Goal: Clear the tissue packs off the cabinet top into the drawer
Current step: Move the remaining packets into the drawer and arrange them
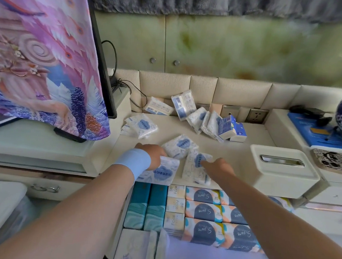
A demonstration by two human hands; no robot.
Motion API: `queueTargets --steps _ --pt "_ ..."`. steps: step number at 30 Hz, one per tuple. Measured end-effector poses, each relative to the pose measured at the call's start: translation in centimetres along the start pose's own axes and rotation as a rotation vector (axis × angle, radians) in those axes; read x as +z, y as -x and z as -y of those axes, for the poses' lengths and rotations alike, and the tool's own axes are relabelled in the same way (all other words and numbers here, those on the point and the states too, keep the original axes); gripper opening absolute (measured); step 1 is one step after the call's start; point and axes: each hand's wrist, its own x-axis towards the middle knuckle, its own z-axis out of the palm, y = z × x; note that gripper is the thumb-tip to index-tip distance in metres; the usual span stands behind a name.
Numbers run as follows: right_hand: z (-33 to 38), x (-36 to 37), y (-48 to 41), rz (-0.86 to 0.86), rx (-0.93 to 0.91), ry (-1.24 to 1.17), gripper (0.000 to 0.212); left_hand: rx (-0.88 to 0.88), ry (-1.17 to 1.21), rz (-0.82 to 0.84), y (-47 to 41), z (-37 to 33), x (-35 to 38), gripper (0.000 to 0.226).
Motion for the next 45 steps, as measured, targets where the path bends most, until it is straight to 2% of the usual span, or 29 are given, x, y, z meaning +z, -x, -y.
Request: queueTargets --steps 4,6,9,11,14,17,19,21,23,24,26,28,30,32,34,35,37,39,40,42,43,45 --pt "1.6 1.1 -0.7 0.078 0.023 0.152 0.079 0.013 -0.123 0.019 -2.5 0.0 0.2 0.056" --pt "2.1 1.3 -1.1 0.109 0.036 0.122 0.089 0.039 -0.179 -0.038 -3.5 0.2 0.7 0.050" --pt "3.0 0.7 -1.2 0.157 0.043 0.119 0.077 0.077 -0.211 -0.115 -4.7 0.7 2.0 0.038" --pt "3.4 0.2 -1.3 0.157 0.017 0.148 0.064 0.041 -0.263 -0.146 -5.2 1.2 3.1 0.033" --pt "3.7 -0.5 -1.1 0.137 -0.063 0.223 0.046 -0.177 -0.264 -0.142 -5.2 1.7 4.2 0.058" --pt "3.2 -1.2 -1.8 0.096 -0.265 0.450 0.047 -0.424 -0.023 -0.127 -4.5 1.7 4.4 0.067" --pt "2.9 -1.8 -2.2 0.014 -0.351 0.515 0.042 -0.517 0.114 -0.090 -3.9 1.4 4.5 0.062" --pt "3.1 -2.3 -2.4 -0.050 -0.399 0.473 0.037 -0.552 0.154 -0.035 -2.9 1.1 4.6 0.050" --pt "3.3 -2.3 -2.1 -0.099 -0.456 0.390 0.035 -0.566 0.334 0.125 -1.4 0.6 4.2 0.058" --pt "3.3 -2.4 -2.0 -0.125 -0.495 0.354 0.035 -0.599 0.525 0.259 -0.3 0.1 4.0 0.067" --pt "3.1 -2.4 -1.6 -0.180 -0.605 0.385 0.034 -0.671 0.800 0.516 1.4 -0.4 4.5 0.089" --pt "2.7 -2.6 -1.3 -0.175 -0.727 0.474 0.031 -0.694 0.962 0.659 2.1 -0.7 5.4 0.099" --pt "2.5 -2.6 -1.1 -0.132 -0.836 0.594 0.026 -0.697 1.251 0.577 1.3 -0.5 6.5 0.096" --pt "2.6 -2.5 -0.8 -0.123 -0.947 0.721 0.019 -0.673 1.478 0.399 0.1 -0.2 7.2 0.073" --pt "2.8 -2.4 -0.2 -0.127 -1.038 0.822 0.014 -0.667 1.560 0.290 -0.4 0.4 7.7 0.051" --pt "2.8 -2.1 0.0 -0.095 -1.047 0.850 0.018 -0.672 1.556 0.276 -0.5 0.8 7.9 0.045" --pt "2.3 -1.3 0.1 -0.024 -1.036 0.889 0.045 -0.680 1.496 0.281 -0.7 1.5 8.1 0.038" --pt "1.6 0.1 -0.1 -0.052 -0.990 0.796 0.075 -0.706 1.423 0.286 -1.1 1.8 8.1 0.030" --pt "1.5 0.8 -0.2 -0.061 -0.896 0.732 0.078 -0.711 1.402 0.294 -1.3 1.9 8.0 0.028" --pt "1.8 1.7 -0.1 -0.093 -0.629 0.604 0.062 -0.694 1.370 0.323 -1.6 1.6 7.8 0.036" --pt "2.0 2.1 0.0 -0.085 -0.498 0.559 0.060 -0.677 1.340 0.349 -1.5 1.2 7.7 0.043" --pt "2.0 3.0 0.1 -0.024 -0.331 0.540 0.079 -0.648 1.227 0.400 -1.4 0.6 7.8 0.055"
